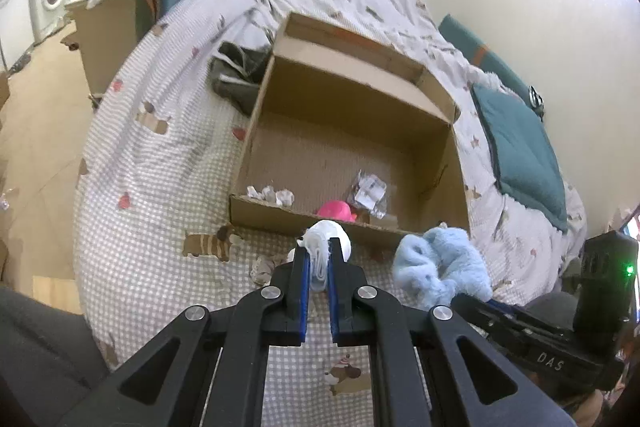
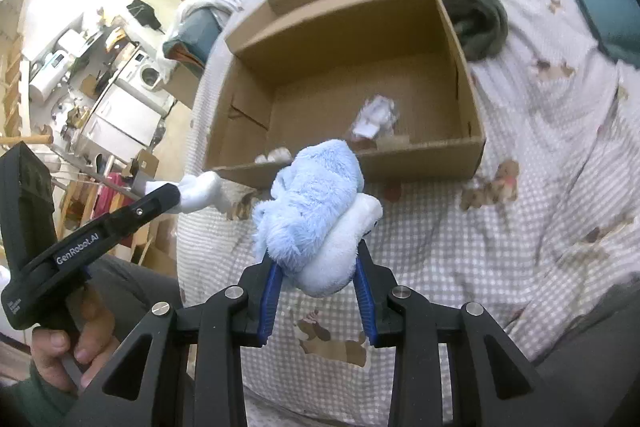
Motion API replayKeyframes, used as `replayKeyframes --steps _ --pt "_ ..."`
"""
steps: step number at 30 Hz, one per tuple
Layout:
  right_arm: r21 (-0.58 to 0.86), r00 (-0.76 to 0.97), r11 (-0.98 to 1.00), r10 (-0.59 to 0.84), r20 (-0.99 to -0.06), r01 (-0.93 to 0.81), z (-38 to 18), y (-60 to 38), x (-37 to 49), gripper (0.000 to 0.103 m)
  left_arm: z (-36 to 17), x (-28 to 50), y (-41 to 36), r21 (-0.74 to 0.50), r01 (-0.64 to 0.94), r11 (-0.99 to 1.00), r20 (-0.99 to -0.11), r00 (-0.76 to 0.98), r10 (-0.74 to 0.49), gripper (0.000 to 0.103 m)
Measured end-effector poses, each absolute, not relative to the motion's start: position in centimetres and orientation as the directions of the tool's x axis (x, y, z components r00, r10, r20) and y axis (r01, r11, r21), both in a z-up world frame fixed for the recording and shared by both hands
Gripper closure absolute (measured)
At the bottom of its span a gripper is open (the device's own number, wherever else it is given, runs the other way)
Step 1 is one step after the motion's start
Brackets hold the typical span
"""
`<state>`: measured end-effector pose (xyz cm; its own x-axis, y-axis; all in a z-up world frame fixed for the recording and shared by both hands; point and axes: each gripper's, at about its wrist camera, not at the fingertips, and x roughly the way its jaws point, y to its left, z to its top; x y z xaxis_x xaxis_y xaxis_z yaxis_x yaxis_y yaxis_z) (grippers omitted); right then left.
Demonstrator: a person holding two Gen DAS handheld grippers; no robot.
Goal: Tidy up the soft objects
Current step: 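Lift the plush and sock and carry both over the box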
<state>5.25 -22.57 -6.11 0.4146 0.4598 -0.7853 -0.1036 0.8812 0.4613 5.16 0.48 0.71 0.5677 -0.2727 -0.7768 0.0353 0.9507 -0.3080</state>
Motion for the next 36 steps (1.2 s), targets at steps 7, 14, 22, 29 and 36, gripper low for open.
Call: replayKeyframes --steps 7,14,22,29,36 --pt "0.44 0.478 0.888 0.448 -0.755 -0.137 -3.1 -23.5 5.8 0.067 2.3 5.9 0.0 -0.252 0.038 0.967 -0.785 0.577 -0.227 0.096" --pt "0.402 0.527 0.901 0.423 -0.737 -0.161 -0.6 -23.6 8.5 0.067 4.0 9.1 -0.4 -0.227 0.047 0.973 -0.765 0.61 -0.208 0.096" --pt "0.35 0.542 0.917 0.395 -0.742 -0.19 -0.5 -22.2 12.4 0.067 3.9 13.6 -0.5 -0.229 0.039 0.973 -0.771 0.603 -0.205 0.096" --pt "0.399 0.519 0.905 0.414 -0.748 -0.148 -2.5 -22.5 16.3 0.067 1.8 16.7 -1.4 -0.175 0.045 0.984 -0.812 0.559 -0.17 0.096" --pt "0.458 0.507 0.884 0.44 -0.741 -0.098 -5.8 -23.8 18.0 0.067 -1.7 17.5 -2.8 -0.142 0.1 0.985 -0.834 0.524 -0.174 0.096"
